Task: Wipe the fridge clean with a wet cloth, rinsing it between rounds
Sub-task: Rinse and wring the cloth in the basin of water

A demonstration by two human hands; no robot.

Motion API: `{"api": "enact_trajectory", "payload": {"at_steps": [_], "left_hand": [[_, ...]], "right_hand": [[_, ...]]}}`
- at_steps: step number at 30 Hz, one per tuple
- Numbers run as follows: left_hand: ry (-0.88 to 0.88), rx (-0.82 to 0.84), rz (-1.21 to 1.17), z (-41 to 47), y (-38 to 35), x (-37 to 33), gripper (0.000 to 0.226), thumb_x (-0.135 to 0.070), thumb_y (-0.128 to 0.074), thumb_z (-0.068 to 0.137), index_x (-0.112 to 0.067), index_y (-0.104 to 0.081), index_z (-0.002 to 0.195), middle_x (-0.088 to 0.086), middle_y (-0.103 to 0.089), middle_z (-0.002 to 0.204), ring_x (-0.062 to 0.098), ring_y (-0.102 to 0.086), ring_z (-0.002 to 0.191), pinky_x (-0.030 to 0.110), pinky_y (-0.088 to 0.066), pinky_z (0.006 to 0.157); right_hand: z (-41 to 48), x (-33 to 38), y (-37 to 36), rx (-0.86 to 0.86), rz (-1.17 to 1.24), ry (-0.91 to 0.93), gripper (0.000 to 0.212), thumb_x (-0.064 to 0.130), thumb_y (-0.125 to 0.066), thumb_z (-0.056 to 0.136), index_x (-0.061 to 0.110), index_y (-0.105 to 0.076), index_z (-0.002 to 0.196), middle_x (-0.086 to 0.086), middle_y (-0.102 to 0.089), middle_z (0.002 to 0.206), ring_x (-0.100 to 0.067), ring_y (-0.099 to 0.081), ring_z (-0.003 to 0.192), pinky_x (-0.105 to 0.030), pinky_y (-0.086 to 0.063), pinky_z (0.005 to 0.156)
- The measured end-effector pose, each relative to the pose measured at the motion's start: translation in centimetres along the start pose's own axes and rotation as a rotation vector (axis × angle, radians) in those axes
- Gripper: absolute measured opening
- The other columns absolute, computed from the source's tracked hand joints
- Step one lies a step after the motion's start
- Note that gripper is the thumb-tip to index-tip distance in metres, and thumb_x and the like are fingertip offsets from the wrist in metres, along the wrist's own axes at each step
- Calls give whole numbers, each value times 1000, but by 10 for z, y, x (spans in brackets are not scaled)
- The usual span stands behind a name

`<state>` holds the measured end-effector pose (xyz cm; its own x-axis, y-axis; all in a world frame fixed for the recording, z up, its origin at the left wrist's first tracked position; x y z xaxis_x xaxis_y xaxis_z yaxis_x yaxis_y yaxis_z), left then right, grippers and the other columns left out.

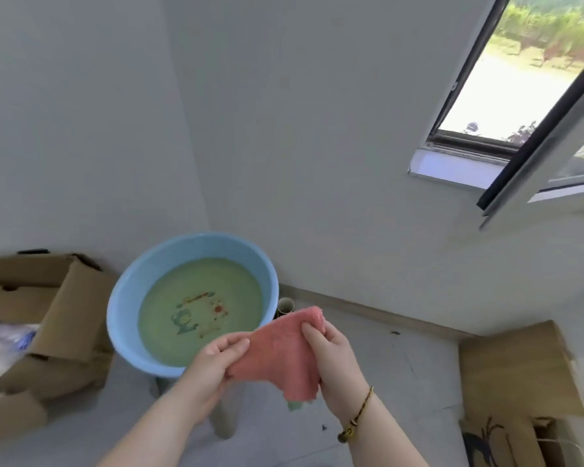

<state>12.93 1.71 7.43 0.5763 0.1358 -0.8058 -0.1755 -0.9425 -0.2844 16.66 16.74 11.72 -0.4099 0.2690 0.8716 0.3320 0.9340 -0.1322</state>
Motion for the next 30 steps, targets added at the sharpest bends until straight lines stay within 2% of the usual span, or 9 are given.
{"api": "enact_trajectory", "payload": {"at_steps": [3,8,12,16,18,20,22,27,30], "left_hand": [[68,-95,6,7,52,15,13,-9,-50,90,-13,-62,89,1,-66,71,14,-57,64,22,-48,49],[184,-194,-107,42,104,23,10,-9,-56,86,-11,-63,93,6,-69,73,17,-63,60,26,-51,55],[231,-241,-244,94,132,8,16,0,-51,86,-3,-59,100,13,-68,81,18,-68,56,22,-52,44],[229,-351,-189,146,174,-1,39,6,-53,83,-4,-49,121,14,-61,99,22,-62,76,19,-53,47],[236,-415,-115,173,198,3,47,7,-59,79,-6,-49,123,18,-57,111,27,-60,87,24,-56,61],[253,-447,41,188,214,11,43,4,-65,76,-13,-54,115,18,-55,117,32,-57,99,34,-51,80],[266,-420,227,216,227,14,26,0,-68,75,-16,-59,94,15,-56,110,28,-54,99,33,-44,86],[338,-284,575,270,242,19,18,-22,-70,77,-20,-55,68,-4,-56,77,17,-49,86,22,-34,68],[315,-314,649,285,259,17,22,-21,-72,76,-13,-55,65,-2,-55,77,17,-51,86,17,-31,63]], "right_hand": [[18,-33,-37,49,6,-83,18,14,-46,94,14,-63,87,-7,-67,89,-18,-63,81,-28,-52,70],[64,-78,-73,66,64,-200,14,6,-45,94,3,-59,95,-14,-64,90,-23,-61,81,-34,-50,73],[136,-89,-99,38,-6,-251,16,3,-48,91,9,-57,79,-8,-59,76,-17,-55,68,-27,-45,62],[206,-103,-131,4,-128,-276,17,1,-50,89,11,-55,76,-4,-57,73,-15,-54,67,-26,-47,64],[234,-117,-147,-12,-218,-294,18,2,-52,88,13,-54,74,-3,-57,74,-17,-54,71,-25,-47,67],[246,-129,-156,-39,-297,-313,23,3,-54,87,13,-46,67,-3,-51,69,-16,-49,65,-17,-43,57],[264,-141,-167,-89,-324,-339,30,6,-56,86,13,-38,63,0,-44,62,-10,-42,54,-7,-34,42],[302,-178,-182,-181,-423,-381,28,15,-60,84,21,-38,68,7,-45,68,2,-42,59,-2,-38,54],[308,-191,-189,-191,-513,-400,21,20,-54,89,23,-40,74,12,-47,71,9,-42,62,2,-35,53]]}}
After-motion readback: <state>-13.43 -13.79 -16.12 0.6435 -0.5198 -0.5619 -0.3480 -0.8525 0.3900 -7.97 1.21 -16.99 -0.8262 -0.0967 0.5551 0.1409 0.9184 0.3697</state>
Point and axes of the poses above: each hand's wrist, its own z-axis towards the middle knuckle, its own y-axis out of the back of the hand, x = y × z, the point moved 8 cm from there along z, towards the middle knuckle
